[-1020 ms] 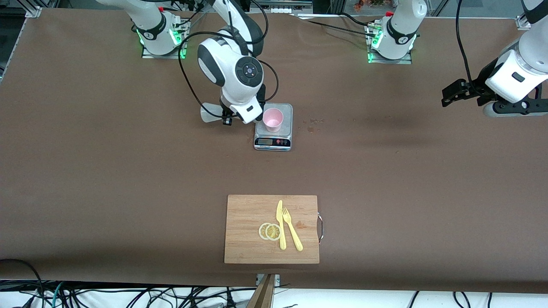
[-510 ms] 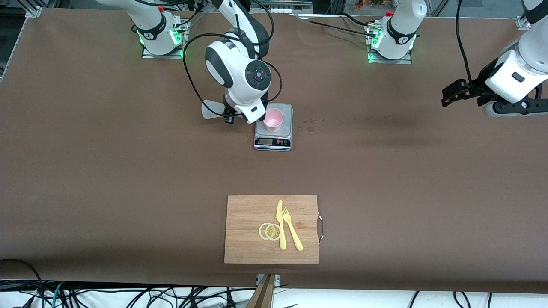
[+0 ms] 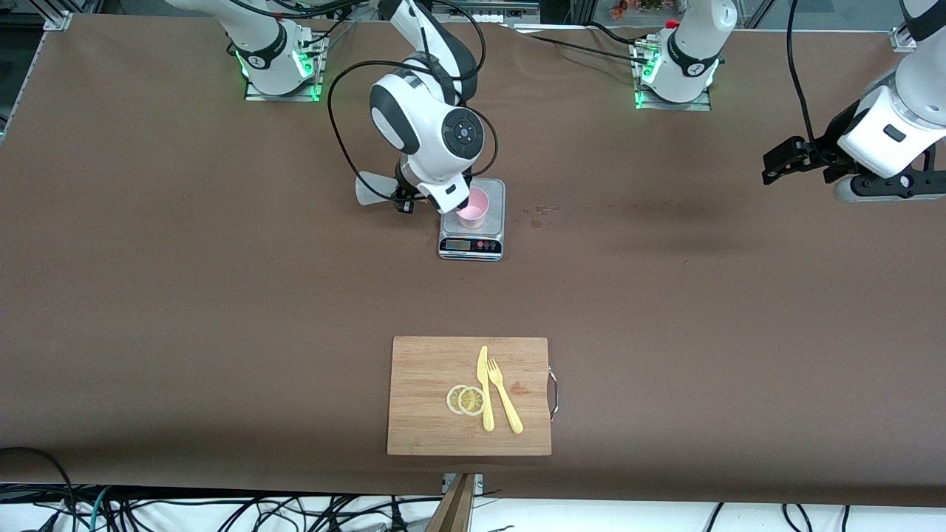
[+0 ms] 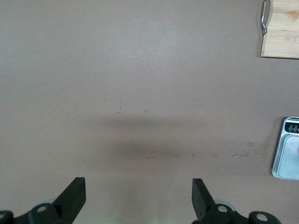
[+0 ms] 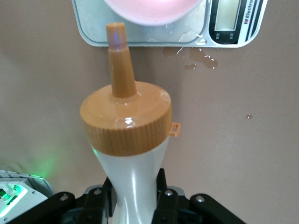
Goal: Add sauce to pink cup with both arms
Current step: 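Tilt the bottle nozzle into the pink cup with the right gripper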
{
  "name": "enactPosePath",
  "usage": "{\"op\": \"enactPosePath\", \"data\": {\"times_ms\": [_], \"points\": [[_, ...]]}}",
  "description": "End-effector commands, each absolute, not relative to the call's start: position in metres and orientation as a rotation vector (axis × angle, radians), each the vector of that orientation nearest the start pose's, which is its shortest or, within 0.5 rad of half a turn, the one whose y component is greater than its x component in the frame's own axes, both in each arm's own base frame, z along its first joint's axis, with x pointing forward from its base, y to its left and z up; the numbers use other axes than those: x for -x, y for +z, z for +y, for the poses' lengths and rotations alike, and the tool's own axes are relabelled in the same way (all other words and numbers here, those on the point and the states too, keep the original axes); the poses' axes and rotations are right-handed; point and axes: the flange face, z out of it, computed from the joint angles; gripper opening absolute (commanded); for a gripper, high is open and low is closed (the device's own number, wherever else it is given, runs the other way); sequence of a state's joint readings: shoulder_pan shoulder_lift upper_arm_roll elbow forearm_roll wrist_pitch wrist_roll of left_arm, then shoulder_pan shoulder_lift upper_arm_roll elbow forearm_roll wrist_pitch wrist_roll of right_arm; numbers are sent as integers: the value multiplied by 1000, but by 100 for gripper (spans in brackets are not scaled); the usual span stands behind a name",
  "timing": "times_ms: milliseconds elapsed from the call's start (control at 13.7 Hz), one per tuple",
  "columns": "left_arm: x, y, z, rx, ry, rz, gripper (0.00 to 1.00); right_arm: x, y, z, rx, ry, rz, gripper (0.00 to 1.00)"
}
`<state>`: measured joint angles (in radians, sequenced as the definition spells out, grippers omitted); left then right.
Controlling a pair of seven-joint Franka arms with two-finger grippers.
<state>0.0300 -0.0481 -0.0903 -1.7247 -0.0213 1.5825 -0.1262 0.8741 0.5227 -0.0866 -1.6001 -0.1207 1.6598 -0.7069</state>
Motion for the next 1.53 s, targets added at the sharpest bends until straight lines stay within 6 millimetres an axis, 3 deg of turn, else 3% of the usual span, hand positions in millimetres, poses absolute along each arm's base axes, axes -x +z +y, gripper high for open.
{"op": "enactPosePath", "data": {"times_ms": [0,219,1457], "points": [[-534,583,-36,3164,157,-79,100,-450,308,453,2341,767,-2260,17],[-534,583,-37,3164,157,-76,100,-445,304,461,2329,766,-2282,17],[-532,583,-36,3162,172,-83,100,-446,300,460,2326,779,-2279,16]]}}
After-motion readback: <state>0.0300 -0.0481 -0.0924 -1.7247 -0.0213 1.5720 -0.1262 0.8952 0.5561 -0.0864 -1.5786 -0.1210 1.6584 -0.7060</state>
